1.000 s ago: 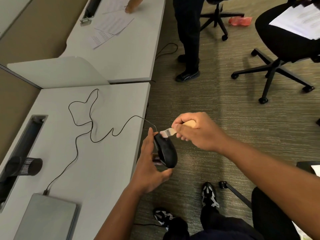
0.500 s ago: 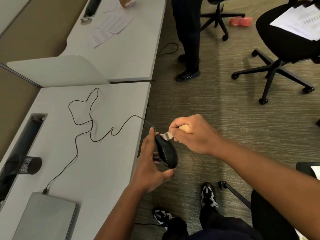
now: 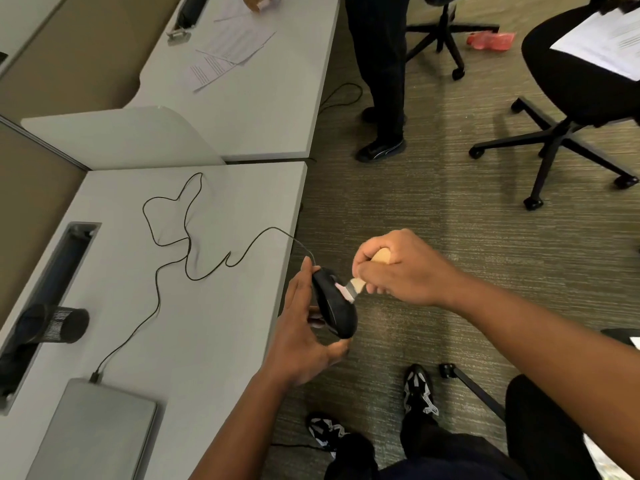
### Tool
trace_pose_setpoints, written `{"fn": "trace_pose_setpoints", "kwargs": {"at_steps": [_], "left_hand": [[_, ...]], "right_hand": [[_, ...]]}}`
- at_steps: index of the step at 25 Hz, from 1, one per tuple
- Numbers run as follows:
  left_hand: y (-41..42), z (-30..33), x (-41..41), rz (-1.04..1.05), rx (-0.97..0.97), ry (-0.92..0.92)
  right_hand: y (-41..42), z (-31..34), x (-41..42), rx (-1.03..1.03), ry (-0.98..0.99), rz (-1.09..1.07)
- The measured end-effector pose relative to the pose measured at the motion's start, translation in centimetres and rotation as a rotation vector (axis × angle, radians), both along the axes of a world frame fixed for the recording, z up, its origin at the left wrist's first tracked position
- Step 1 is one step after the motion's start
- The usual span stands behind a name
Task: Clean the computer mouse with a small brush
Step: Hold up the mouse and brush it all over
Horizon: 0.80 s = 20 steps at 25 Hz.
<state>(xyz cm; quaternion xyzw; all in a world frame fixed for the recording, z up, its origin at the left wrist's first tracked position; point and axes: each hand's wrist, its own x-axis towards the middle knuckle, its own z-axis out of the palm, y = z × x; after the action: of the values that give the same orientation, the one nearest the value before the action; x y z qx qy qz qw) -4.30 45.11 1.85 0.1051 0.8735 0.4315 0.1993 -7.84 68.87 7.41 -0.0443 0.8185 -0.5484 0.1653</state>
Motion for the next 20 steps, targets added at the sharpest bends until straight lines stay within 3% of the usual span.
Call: {"fn": "trace_pose_setpoints", "kwargs": {"at_steps": [5,9,15,20], "left_hand": [[-0.1,0.0,-0.1,-0.002,0.014,0.008],[-0.1,-0.2,0.0,0.039,0.020,0.026],[-0.2,-0.1,0.2,0.044,0.010,0.062],[-0.2,0.1,0.5,0.068,0.001,0.051]], "right_hand": [[-0.3,-0.9,-0.4,-0.128,0.094,-0.115],[1.1,-1.6,-1.0,-0.146,-0.138,-0.093],[1.1,-2.1,-1.0,-0.507,-0.285,-0.225],[2.7,-1.7,-0.5,-0.443,-0.345,-0.141]]}}
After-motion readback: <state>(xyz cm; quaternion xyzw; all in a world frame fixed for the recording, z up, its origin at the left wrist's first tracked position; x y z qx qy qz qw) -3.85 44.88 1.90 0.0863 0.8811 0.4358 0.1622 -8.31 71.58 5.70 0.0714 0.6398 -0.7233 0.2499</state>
